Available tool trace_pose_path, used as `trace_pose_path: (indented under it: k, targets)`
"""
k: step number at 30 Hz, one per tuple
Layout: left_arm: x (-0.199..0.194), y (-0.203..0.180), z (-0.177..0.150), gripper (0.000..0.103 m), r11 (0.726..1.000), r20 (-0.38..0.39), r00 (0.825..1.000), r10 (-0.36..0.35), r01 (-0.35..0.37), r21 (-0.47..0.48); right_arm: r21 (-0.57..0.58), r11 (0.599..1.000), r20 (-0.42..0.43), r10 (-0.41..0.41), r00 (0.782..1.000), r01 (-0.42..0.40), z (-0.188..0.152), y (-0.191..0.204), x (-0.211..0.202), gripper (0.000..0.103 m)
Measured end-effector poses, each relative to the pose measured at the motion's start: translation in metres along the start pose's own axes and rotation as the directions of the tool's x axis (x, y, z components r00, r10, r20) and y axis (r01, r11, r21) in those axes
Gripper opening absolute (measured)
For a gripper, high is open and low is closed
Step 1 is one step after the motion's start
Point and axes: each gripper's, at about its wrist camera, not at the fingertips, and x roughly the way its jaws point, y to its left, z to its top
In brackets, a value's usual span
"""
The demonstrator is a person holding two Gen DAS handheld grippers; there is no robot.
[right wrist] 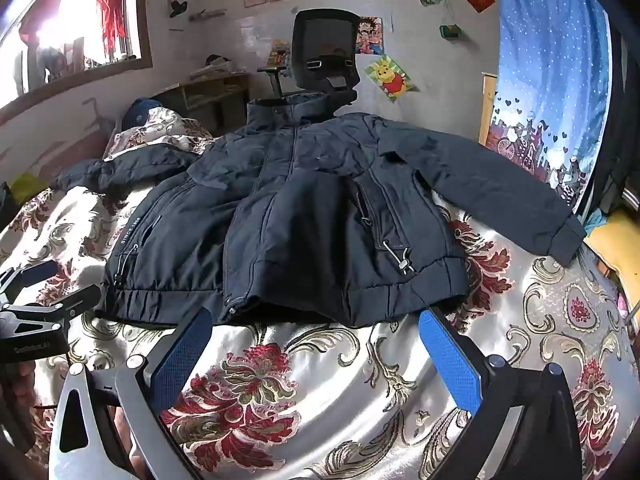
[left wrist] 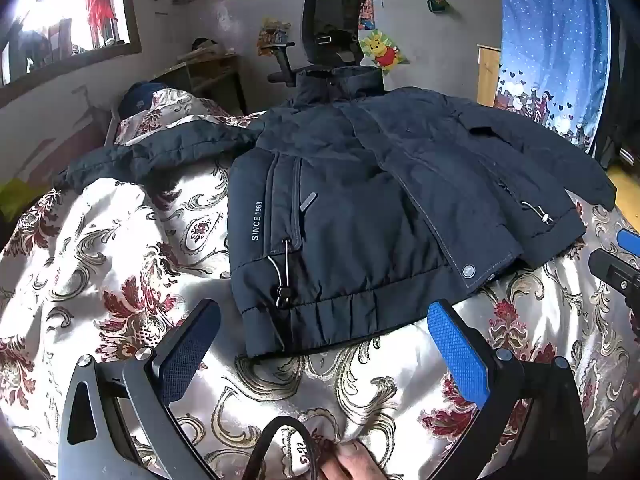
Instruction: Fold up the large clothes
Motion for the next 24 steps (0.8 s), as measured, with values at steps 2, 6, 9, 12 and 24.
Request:
trace_pose_path:
  k: [2,6,9,12,24]
  targets:
    - [-0.0001,0.0000,0.0000,0.102,1.000,0.001,1.000,-0.001,0.001,0.001,-0.001,1.000,0.001,0.001,1.000,-0.001,-0.0001,-0.0001,0.0002,0.103]
    - [-0.0008,-0.0003,0.0003,0.102,1.000,-0.001,1.000,-0.002,0.002,0.007,-0.001,1.000,0.002,0.000,1.000,0.000,-0.0004,-0.0002,0.0002,0.103]
    - [-0.0009,0.0016,0.0010,0.102,1.000,0.001,1.000,-0.001,0.001,0.003,-0.001,1.000,0.002,0.000,1.000,0.000,-0.0006,-0.0004,0.0002,0.103]
    - [-0.0013,0.0019,0.0015,0.102,1.000,0.001,1.000,-0.001,0.001,0.004,-0.002,1.000,0.002,-0.002,1.000,0.002,-0.0007,-0.0005,0.0004,0.103]
    - [-0.0006,-0.0010,0.0010,0.102,1.000,0.002,1.000,0.002,-0.002,0.008,-0.002,1.000,-0.001,-0.002,1.000,0.002,-0.0011,-0.0011,0.0004,0.103]
